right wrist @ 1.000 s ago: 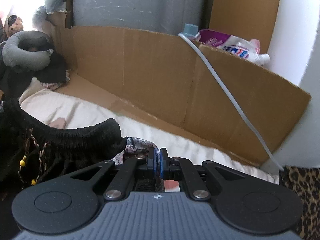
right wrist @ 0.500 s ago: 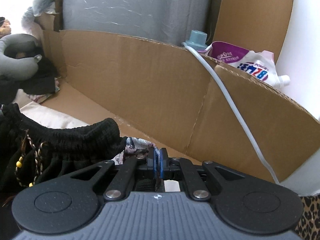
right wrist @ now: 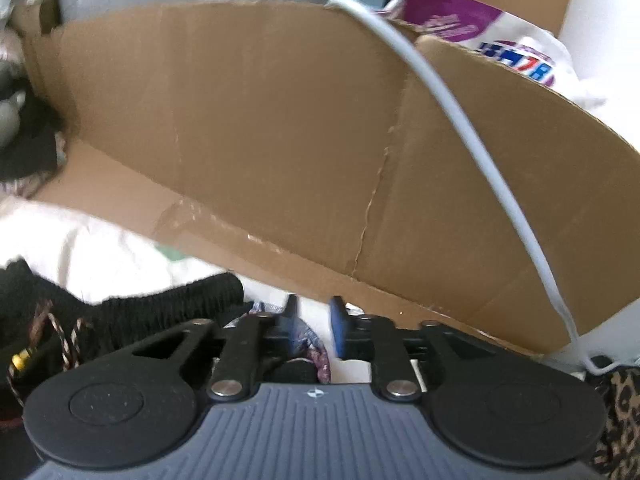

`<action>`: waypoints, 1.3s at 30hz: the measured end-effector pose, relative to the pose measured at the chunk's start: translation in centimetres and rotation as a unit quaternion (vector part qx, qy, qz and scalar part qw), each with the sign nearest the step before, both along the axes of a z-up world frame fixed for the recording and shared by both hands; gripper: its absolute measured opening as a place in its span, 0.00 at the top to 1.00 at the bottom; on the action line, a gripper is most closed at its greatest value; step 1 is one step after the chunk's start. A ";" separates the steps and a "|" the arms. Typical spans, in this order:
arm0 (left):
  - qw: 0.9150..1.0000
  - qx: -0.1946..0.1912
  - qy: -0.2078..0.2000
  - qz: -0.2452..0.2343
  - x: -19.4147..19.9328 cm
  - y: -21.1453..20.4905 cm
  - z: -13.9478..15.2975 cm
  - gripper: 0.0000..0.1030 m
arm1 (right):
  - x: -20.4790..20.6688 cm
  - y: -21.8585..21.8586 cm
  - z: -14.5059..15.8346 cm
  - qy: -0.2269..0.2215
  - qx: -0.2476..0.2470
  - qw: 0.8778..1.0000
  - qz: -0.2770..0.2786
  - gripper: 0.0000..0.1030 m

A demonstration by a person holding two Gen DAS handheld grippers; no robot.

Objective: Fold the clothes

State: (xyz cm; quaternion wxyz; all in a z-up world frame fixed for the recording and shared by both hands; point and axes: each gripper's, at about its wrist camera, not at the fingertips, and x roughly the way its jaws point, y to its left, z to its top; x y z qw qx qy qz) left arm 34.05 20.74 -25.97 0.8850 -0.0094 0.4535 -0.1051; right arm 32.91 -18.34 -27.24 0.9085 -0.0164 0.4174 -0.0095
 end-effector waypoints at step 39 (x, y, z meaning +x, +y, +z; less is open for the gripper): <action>0.991 0.130 -0.011 0.028 2.6 -3.9 -3.3 0.87 | 4.9 7.3 -4.3 0.046 -0.043 0.995 0.078 0.84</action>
